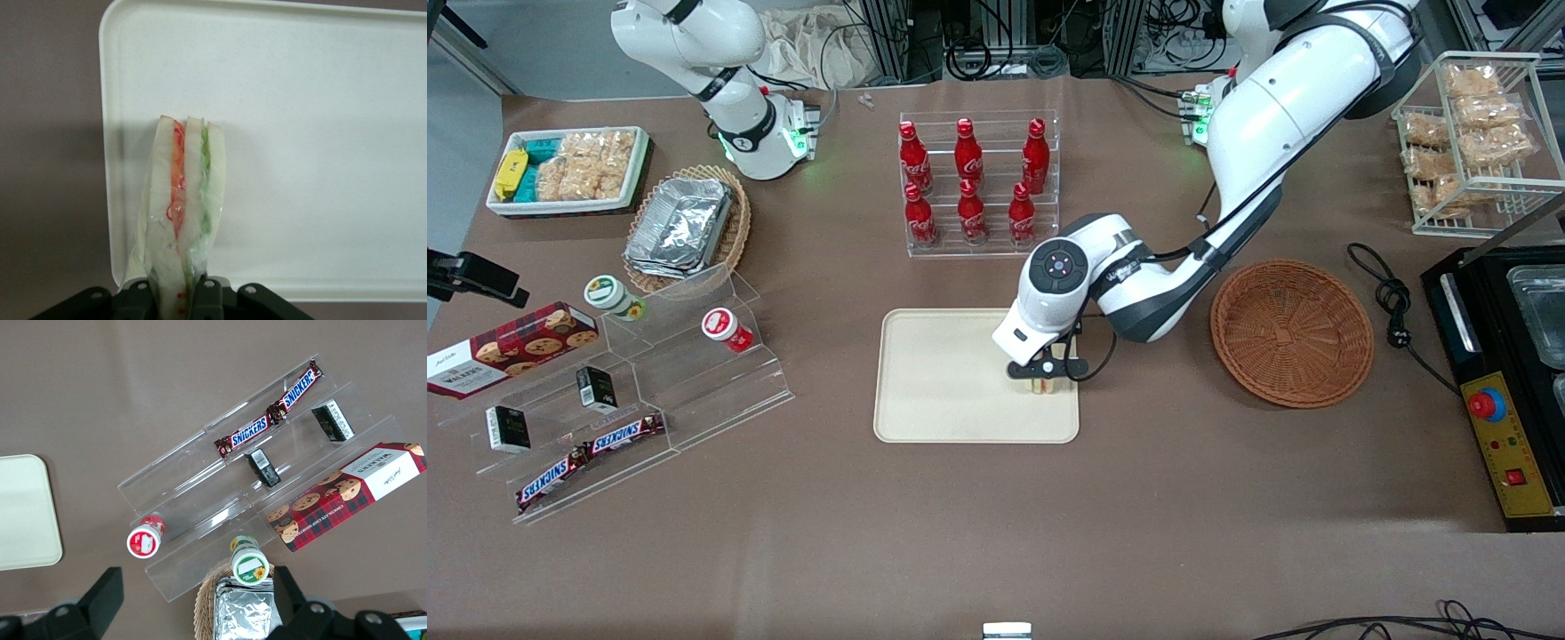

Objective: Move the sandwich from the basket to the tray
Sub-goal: 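Lower the sandwich onto the tray and open the left gripper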

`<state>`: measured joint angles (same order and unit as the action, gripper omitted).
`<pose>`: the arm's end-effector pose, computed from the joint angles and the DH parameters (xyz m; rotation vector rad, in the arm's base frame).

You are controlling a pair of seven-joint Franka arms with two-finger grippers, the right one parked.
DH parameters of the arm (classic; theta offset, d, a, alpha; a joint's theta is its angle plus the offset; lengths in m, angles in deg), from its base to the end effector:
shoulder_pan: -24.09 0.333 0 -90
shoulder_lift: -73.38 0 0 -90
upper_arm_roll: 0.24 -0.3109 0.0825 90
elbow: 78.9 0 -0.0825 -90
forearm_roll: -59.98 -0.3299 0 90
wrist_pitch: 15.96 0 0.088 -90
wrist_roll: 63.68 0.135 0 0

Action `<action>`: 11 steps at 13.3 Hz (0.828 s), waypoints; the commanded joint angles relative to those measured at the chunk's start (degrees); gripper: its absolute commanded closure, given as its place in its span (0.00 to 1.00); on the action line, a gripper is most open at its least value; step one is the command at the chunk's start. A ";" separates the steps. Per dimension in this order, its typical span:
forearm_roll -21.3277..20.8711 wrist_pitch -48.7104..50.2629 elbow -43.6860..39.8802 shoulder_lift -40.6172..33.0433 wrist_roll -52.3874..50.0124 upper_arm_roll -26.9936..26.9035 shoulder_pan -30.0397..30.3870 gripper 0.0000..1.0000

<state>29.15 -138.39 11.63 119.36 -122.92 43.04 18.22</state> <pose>0.4983 -0.4116 0.2538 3.0982 0.0526 -0.0871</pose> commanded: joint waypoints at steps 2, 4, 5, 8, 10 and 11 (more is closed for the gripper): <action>-2.05 -1.66 -2.56 2.26 0.01 -1.01 -1.17 0.95; -2.14 -4.65 -2.56 2.97 -0.08 -1.01 -1.25 0.45; -2.75 -5.45 -2.56 3.23 0.01 -1.09 -1.60 0.01; -3.10 -4.84 -3.34 1.05 -0.43 -1.01 -1.69 0.00; -2.32 -1.00 -4.14 -2.89 -0.70 -0.83 -1.17 0.00; -2.14 3.46 -5.36 -4.66 -0.18 -0.57 -1.08 0.00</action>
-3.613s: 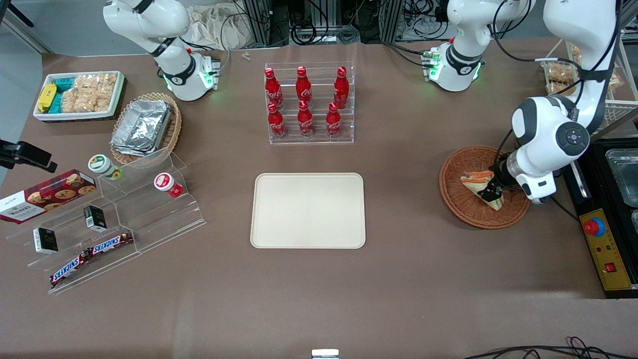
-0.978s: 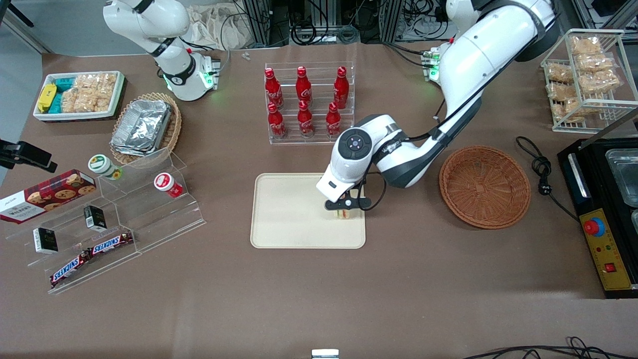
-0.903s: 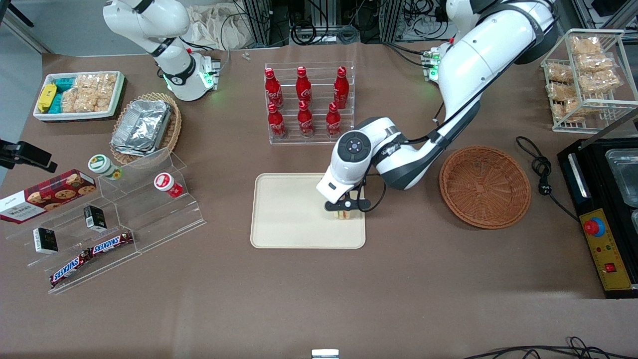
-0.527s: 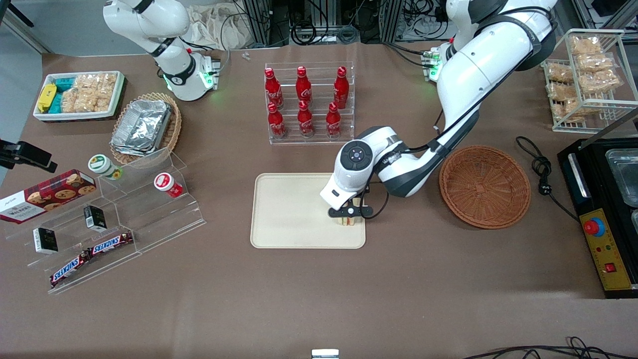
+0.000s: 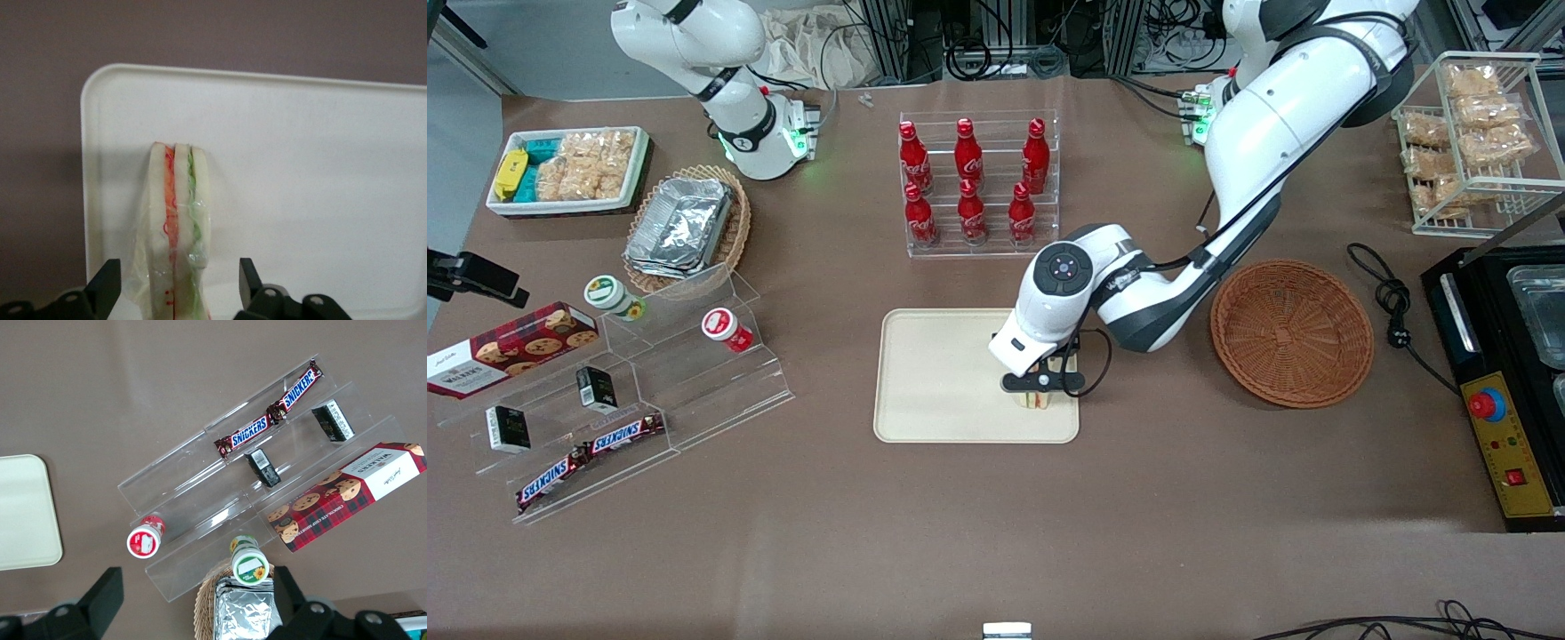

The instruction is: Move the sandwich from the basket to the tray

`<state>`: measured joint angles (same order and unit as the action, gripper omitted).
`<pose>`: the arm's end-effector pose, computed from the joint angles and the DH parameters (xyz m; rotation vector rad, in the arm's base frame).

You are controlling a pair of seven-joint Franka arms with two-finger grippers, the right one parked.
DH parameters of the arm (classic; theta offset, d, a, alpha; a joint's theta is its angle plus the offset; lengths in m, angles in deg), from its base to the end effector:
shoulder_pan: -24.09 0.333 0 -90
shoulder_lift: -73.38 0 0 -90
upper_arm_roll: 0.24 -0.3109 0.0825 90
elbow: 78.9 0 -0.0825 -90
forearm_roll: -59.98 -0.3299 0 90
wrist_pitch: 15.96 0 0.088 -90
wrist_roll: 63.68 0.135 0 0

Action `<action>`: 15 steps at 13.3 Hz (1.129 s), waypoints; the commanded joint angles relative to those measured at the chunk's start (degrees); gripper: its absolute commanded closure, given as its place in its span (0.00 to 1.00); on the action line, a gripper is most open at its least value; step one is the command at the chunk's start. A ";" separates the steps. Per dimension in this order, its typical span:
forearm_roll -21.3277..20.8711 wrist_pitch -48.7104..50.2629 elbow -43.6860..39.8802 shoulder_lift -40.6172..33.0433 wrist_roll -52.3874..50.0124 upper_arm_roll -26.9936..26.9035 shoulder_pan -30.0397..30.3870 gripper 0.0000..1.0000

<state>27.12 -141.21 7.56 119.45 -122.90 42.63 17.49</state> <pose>0.5234 -0.4198 0.2808 3.0374 0.0626 0.0650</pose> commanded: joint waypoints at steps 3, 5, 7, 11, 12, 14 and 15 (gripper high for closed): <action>5.49 13.45 -4.02 -10.19 2.08 0.02 0.09 0.00; 9.28 15.81 -1.05 -14.41 5.50 0.19 2.98 0.00; 12.62 17.32 4.65 -20.46 10.50 5.35 10.69 0.00; 26.48 22.04 8.72 -35.13 32.77 -10.64 6.89 0.00; 29.14 24.68 8.64 -37.87 39.99 -19.23 2.33 0.00; 31.88 28.46 8.11 -41.31 53.36 -32.36 -3.50 0.00; 31.80 30.22 6.80 -41.58 58.38 -33.98 -3.25 0.00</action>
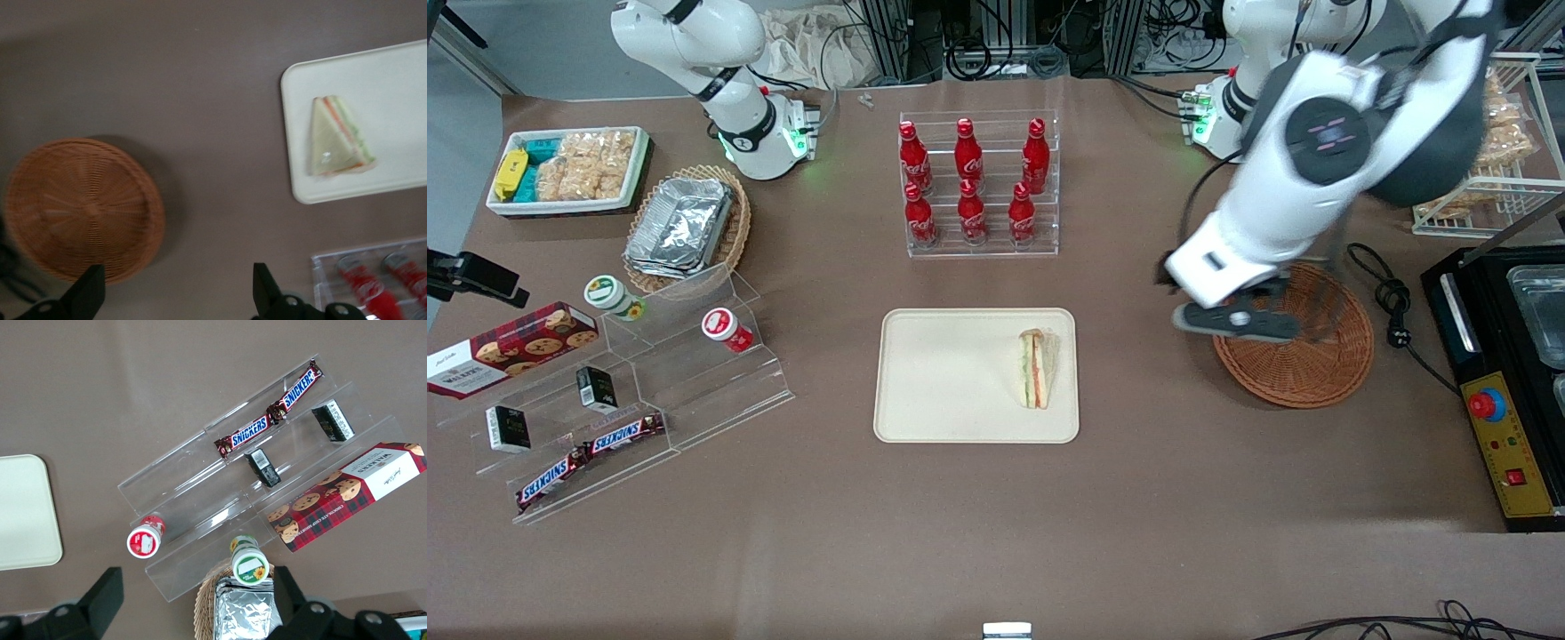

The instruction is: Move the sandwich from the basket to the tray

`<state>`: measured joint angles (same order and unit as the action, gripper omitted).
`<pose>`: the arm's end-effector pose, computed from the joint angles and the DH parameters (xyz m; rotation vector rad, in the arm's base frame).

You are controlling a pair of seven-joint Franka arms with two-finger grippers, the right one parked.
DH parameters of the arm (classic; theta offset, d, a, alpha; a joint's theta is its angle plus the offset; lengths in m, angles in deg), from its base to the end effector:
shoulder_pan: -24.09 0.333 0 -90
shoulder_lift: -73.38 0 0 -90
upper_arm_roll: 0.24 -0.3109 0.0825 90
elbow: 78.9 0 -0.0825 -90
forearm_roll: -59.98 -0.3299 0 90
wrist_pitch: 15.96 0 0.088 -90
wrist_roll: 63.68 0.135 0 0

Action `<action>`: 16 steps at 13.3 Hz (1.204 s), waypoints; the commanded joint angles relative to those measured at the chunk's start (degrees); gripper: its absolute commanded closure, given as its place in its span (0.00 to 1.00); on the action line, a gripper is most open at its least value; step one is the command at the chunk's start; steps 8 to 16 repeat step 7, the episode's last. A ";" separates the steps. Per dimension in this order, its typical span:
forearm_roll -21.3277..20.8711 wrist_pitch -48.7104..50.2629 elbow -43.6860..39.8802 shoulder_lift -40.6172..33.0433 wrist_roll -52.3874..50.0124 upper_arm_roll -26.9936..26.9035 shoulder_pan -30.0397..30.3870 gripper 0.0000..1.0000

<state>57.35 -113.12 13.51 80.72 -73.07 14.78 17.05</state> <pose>0.5069 -0.1914 0.5196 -3.0983 0.3522 0.0560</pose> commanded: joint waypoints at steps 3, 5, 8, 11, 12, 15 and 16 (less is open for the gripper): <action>0.78 5.22 -4.69 -1.01 16.91 -7.81 0.95 0.00; 0.51 5.40 -4.88 -0.92 29.12 -8.34 4.47 0.00; 0.95 5.40 -5.05 -0.40 32.76 -11.84 5.10 0.00; 0.95 5.40 -5.05 -0.40 32.76 -11.84 5.10 0.00; 0.95 5.40 -5.05 -0.40 32.76 -11.84 5.10 0.00; 0.95 5.40 -5.05 -0.40 32.76 -11.84 5.10 0.00; 0.95 5.40 -5.05 -0.40 32.76 -11.84 5.10 0.00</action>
